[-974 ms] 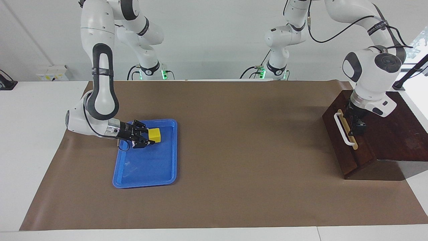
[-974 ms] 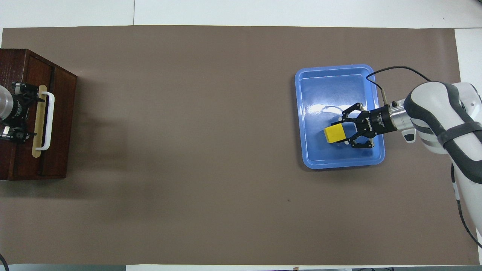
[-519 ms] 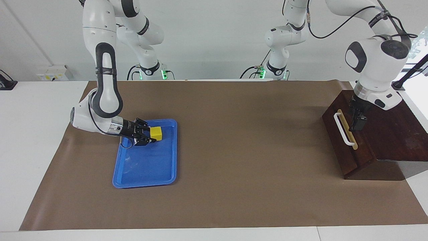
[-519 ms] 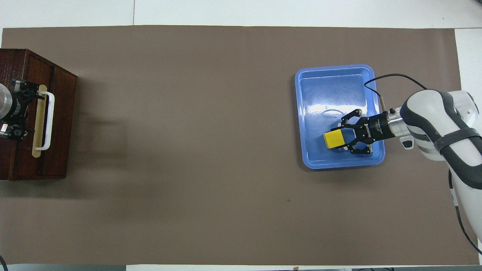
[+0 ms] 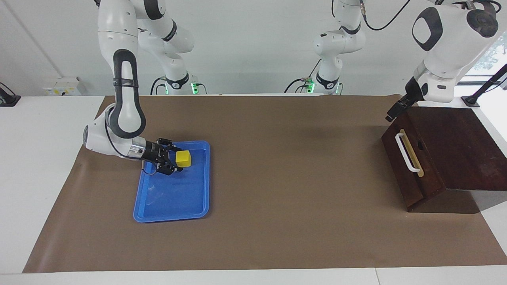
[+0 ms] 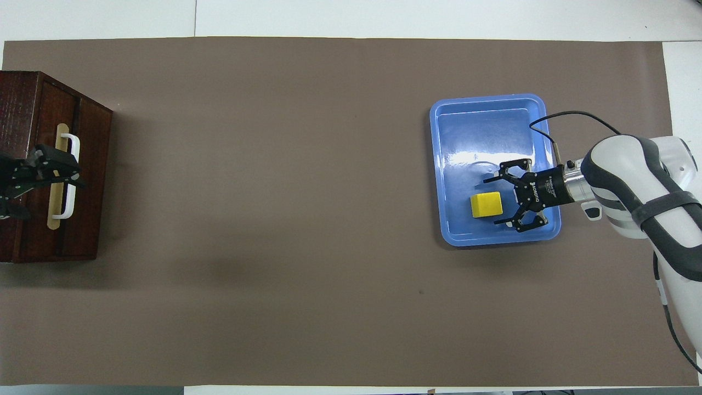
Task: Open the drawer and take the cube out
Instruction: 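Open the right gripper and release the cube in the tray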
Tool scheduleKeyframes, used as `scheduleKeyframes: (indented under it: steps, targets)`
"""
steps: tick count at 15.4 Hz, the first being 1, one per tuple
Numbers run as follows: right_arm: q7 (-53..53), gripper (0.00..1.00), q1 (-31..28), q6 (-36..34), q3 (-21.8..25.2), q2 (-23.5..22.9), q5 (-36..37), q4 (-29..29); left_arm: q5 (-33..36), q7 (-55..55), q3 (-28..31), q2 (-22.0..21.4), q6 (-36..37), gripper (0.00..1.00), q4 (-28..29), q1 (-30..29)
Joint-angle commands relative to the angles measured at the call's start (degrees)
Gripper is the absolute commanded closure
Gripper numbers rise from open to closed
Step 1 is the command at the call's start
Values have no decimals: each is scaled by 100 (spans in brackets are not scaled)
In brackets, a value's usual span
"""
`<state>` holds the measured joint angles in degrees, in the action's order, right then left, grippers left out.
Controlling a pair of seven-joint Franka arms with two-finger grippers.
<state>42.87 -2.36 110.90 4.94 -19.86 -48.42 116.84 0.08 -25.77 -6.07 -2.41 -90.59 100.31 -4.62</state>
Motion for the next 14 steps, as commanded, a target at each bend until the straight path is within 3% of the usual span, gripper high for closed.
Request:
scheduleKeyframes:
  steps: [1, 6, 10, 14]
  targets:
    - [299, 0, 7, -287, -11, 44, -36, -441, -52, 676, 141, 65, 226, 0, -81, 426]
    - [494, 0, 60, -946, -2, 105, 551, -1346, -43, 1355, 351, 355, 621, 0, -564, 812]
    - [415, 0, 69, -1737, -54, 237, 1736, -2304, -43, 1575, 334, 294, 639, 0, -539, 752]
    - [-935, 0, 77, -2555, -90, 447, 2775, -3000, -43, 1671, 203, 294, 586, 0, -556, 559]
